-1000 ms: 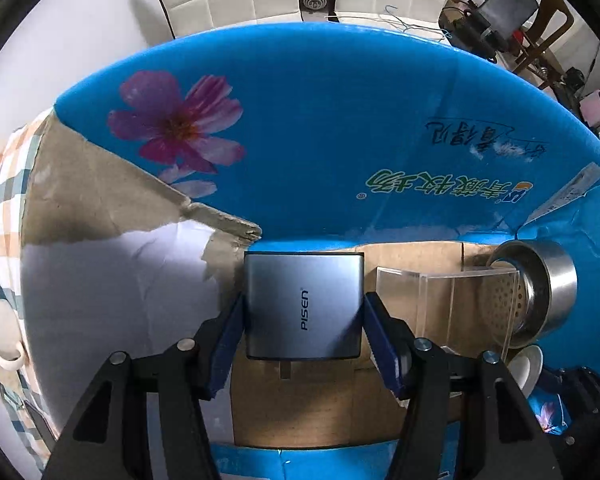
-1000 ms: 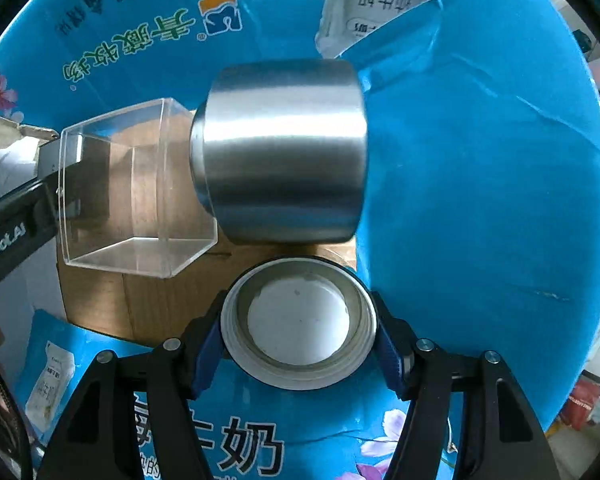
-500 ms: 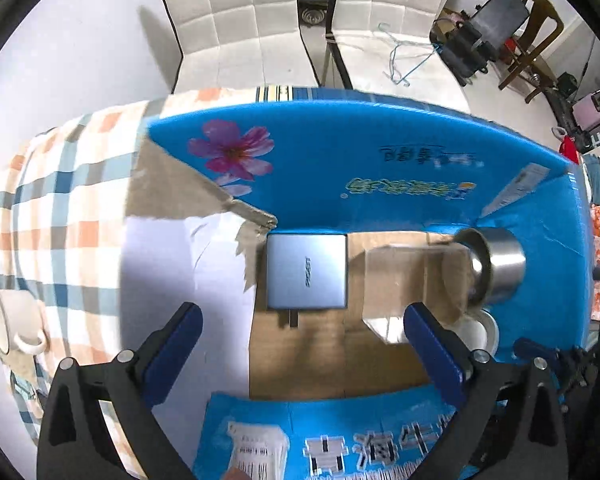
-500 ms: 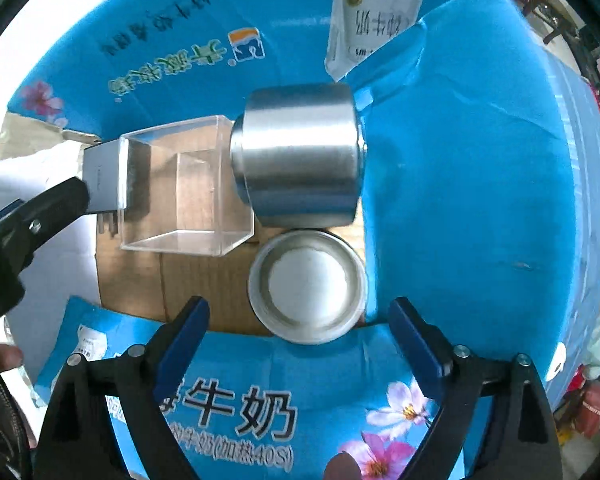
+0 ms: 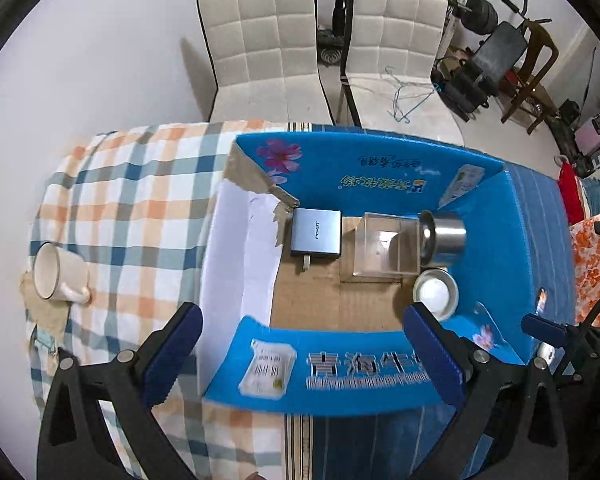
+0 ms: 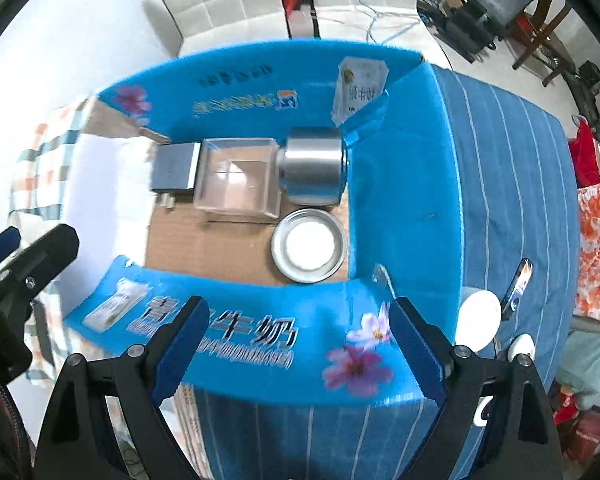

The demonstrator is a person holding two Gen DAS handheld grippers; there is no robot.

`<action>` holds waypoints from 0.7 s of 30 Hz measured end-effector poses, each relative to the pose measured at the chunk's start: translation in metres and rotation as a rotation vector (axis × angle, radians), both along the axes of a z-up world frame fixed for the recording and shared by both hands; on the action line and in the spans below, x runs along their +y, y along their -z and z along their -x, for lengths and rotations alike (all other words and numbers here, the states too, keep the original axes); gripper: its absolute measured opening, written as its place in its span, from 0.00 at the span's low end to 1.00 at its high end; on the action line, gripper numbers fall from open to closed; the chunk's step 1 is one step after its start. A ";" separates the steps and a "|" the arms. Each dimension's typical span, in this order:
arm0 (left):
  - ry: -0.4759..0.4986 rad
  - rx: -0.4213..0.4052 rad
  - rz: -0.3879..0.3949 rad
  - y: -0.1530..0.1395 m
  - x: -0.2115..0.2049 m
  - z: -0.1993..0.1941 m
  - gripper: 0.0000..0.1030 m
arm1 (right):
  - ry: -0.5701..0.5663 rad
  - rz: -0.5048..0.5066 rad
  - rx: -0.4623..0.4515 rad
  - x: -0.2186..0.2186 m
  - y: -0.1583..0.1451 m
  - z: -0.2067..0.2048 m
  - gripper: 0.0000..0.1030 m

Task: Organize rigid objects
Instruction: 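Place the charger and white lid inside the blue box and open both grippers, then grasp the white round container with the left gripper while the right gripper grasps the white tape roll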

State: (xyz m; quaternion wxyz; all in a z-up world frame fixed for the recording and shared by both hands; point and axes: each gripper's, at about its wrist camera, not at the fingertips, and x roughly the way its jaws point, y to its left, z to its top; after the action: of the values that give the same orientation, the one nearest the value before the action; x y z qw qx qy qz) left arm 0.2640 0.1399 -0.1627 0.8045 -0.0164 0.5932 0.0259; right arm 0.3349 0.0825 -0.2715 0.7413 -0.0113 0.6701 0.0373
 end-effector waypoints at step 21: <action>0.034 -0.107 0.001 -0.071 -0.066 0.047 1.00 | -0.006 -0.106 -0.138 -0.055 -0.103 0.070 0.91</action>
State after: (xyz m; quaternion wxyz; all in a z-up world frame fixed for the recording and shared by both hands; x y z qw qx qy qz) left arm 0.2171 0.0743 -0.0919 0.8354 -0.0080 0.5495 0.0109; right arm 0.2650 0.0272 -0.1682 0.7850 0.0232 0.6146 0.0739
